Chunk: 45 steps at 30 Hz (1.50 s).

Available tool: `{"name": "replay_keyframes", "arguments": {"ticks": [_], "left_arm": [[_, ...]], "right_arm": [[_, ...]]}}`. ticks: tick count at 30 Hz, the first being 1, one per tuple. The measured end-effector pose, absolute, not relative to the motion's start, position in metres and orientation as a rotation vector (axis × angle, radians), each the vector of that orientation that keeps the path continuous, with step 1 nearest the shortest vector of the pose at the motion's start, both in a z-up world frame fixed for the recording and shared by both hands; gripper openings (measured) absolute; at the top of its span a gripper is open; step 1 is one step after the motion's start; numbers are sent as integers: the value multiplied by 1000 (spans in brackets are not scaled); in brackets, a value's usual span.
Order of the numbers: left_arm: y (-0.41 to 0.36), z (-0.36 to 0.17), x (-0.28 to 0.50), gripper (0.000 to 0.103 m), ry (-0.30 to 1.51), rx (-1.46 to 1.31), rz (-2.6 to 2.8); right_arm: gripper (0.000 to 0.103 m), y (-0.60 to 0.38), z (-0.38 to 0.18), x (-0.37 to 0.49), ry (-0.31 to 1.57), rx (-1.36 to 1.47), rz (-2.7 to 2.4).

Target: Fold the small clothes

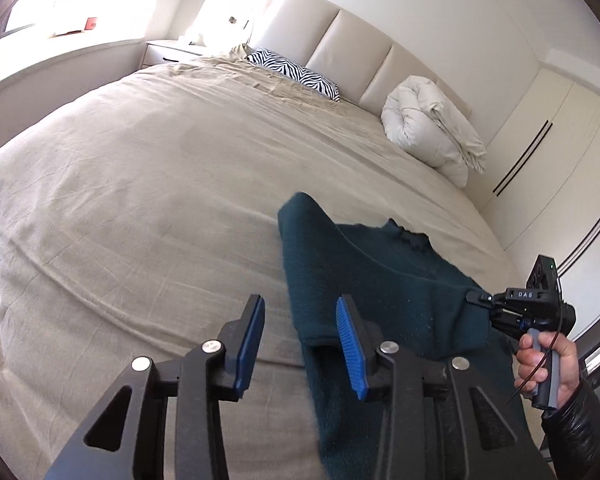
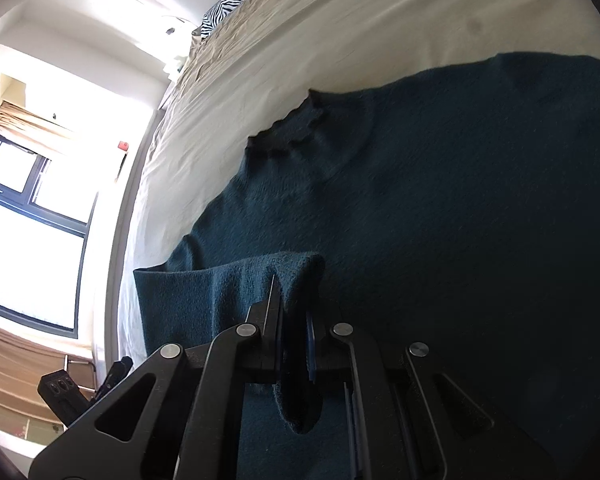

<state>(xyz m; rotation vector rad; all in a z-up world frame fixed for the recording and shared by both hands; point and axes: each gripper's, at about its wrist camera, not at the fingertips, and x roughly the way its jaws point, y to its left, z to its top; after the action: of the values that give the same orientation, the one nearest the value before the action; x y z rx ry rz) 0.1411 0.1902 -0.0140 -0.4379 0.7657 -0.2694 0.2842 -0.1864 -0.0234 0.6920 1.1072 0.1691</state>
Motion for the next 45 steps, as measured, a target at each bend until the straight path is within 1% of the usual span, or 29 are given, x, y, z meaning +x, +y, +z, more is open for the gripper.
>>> {"name": "replay_keyframes", "arguments": {"ticks": [5, 6, 8, 9, 11, 12, 14, 18, 28, 32, 34, 35, 38, 45], "left_arm": [[192, -7, 155, 31, 751, -504, -318], [191, -6, 160, 29, 752, -514, -333], [183, -5, 166, 29, 758, -526, -359], [178, -6, 171, 29, 763, -532, -378], [168, -8, 178, 29, 772, -546, -417], [162, -9, 185, 29, 776, -550, -429], [158, -12, 193, 29, 784, -565, -446], [155, -23, 209, 29, 815, -609, -467], [151, -48, 252, 29, 891, -672, -532], [142, -69, 273, 29, 984, -632, -515], [142, -80, 275, 17, 996, -620, -508], [144, -83, 275, 15, 993, -629, -510], [150, -85, 269, 14, 981, -667, -517], [141, -75, 234, 14, 994, -588, -525]], "right_arm": [[7, -238, 3, 303, 1089, 645, 108], [7, -245, -11, 294, 1087, 639, 102], [7, -259, -11, 292, 1089, 626, 74], [7, -255, -23, 292, 1088, 620, 64], [7, -275, -16, 292, 1095, 619, 40], [7, -285, -30, 285, 1096, 616, 35], [7, -271, -46, 266, 1101, 609, 28], [7, -275, -54, 258, 1114, 606, 19], [7, -249, -94, 277, 1101, 691, 38], [8, -248, -94, 274, 1084, 724, 53], [8, -248, -95, 272, 1078, 733, 57], [8, -248, -95, 272, 1076, 731, 58], [8, -247, -97, 271, 1078, 732, 55], [8, -244, -94, 266, 1069, 746, 49]]}}
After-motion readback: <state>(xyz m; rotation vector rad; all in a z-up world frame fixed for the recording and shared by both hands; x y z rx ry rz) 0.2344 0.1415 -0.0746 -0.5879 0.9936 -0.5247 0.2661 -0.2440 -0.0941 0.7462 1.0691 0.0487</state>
